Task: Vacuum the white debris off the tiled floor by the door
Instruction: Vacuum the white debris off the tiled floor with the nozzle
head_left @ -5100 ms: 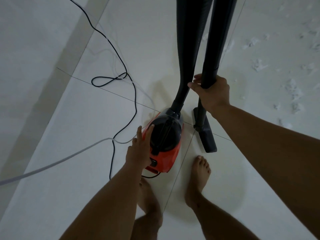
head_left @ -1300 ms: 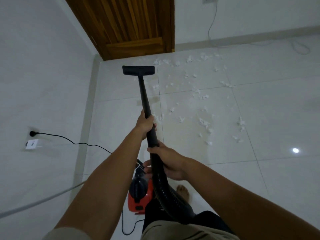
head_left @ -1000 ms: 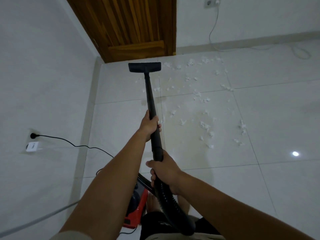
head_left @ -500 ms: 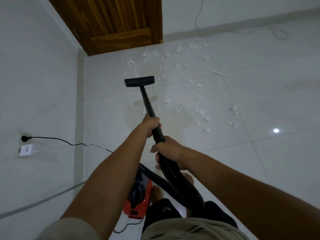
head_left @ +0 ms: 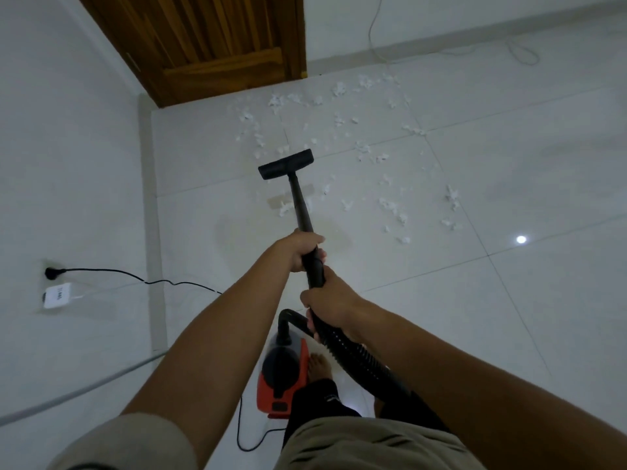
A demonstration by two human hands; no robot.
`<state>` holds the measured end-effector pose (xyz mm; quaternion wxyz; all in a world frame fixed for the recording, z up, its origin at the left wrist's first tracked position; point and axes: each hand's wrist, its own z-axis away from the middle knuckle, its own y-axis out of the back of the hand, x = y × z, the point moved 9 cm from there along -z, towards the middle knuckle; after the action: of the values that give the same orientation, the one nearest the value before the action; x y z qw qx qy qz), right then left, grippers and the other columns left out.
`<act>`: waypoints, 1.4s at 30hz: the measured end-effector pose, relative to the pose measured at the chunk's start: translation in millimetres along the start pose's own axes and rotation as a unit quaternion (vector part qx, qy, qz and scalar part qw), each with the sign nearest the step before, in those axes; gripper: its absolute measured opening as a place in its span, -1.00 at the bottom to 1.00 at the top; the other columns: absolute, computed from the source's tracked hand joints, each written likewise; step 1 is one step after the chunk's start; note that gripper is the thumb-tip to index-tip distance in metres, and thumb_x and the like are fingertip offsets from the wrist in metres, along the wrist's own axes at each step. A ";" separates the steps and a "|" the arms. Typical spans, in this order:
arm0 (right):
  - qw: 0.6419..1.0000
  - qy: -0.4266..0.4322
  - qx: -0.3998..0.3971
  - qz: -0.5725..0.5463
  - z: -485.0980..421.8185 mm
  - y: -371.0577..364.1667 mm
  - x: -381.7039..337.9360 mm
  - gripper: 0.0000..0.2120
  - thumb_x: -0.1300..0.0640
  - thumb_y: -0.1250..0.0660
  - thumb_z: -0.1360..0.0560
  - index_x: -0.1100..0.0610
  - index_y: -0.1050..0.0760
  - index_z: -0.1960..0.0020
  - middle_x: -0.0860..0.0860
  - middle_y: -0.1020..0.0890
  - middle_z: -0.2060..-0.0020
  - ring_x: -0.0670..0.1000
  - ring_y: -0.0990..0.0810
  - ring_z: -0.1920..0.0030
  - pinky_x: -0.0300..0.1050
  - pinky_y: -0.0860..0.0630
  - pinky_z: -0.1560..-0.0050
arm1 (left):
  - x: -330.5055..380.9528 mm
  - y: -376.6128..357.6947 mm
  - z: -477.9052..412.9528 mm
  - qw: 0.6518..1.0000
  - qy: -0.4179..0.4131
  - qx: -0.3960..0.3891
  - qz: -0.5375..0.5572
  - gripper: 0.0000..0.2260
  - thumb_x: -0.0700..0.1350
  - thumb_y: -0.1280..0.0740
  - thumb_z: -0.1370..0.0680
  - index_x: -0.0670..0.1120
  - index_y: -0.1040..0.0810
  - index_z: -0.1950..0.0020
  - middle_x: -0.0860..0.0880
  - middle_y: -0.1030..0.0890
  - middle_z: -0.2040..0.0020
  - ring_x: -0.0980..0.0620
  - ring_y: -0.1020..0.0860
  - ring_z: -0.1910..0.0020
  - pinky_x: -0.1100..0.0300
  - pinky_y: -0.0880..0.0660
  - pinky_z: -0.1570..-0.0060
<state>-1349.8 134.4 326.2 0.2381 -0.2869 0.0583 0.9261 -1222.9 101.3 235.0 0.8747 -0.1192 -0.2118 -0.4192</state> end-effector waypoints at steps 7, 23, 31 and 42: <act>0.999 0.028 -0.019 -0.014 -1.3 5.7 19.6 -0.29 0.24 -0.26 -0.59 -0.16 -0.03 -0.60 0.15 -0.57 0.26 0.04 -0.58 0.39 -0.06 -0.56 0.36 | -17.6 -9.0 -20.8 0.997 -0.054 0.038 -0.042 -0.33 -0.24 -0.24 -0.64 0.09 0.02 -0.63 -0.14 -0.52 0.28 0.01 -0.50 0.43 0.18 -0.56 0.46; 0.995 0.010 -0.062 -0.080 -14.0 68.8 38.2 -0.27 0.21 -0.35 -0.57 -0.22 -0.09 -0.57 0.15 -0.55 0.31 0.09 -0.58 0.32 0.13 -0.66 0.10 | -22.0 -69.2 -38.5 0.998 -0.031 0.010 0.061 -0.45 -0.19 -0.24 -0.67 0.09 -0.10 -0.59 -0.06 -0.49 0.47 0.03 -0.48 0.50 0.16 -0.53 0.44; 0.999 -0.008 -0.040 0.013 7.6 80.4 61.6 -0.51 0.17 -0.44 -0.52 0.02 -0.31 -0.37 0.09 -0.55 0.28 0.00 -0.53 0.42 -0.10 -0.55 0.35 | -27.5 -80.3 -34.8 0.993 -0.043 0.010 0.110 -0.53 -0.22 -0.33 -0.64 0.06 -0.25 -0.48 -0.07 -0.44 0.40 0.05 -0.40 0.46 0.21 -0.49 0.44; 0.988 -0.051 -0.116 -0.091 19.2 74.8 69.7 -0.58 0.18 -0.37 -0.58 0.02 -0.31 -0.37 0.10 -0.55 0.37 0.02 -0.54 0.45 -0.08 -0.59 0.37 | -43.1 -83.6 -33.1 0.980 -0.055 0.006 0.193 -0.58 -0.30 -0.25 -0.64 -0.03 -0.28 -0.45 -0.09 -0.42 0.34 0.07 -0.40 0.45 0.25 -0.46 0.44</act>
<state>-1445.2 101.7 301.0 0.2891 -0.2696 -0.0885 0.9143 -1303.6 66.1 188.1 0.9267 -0.1759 -0.2351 -0.2344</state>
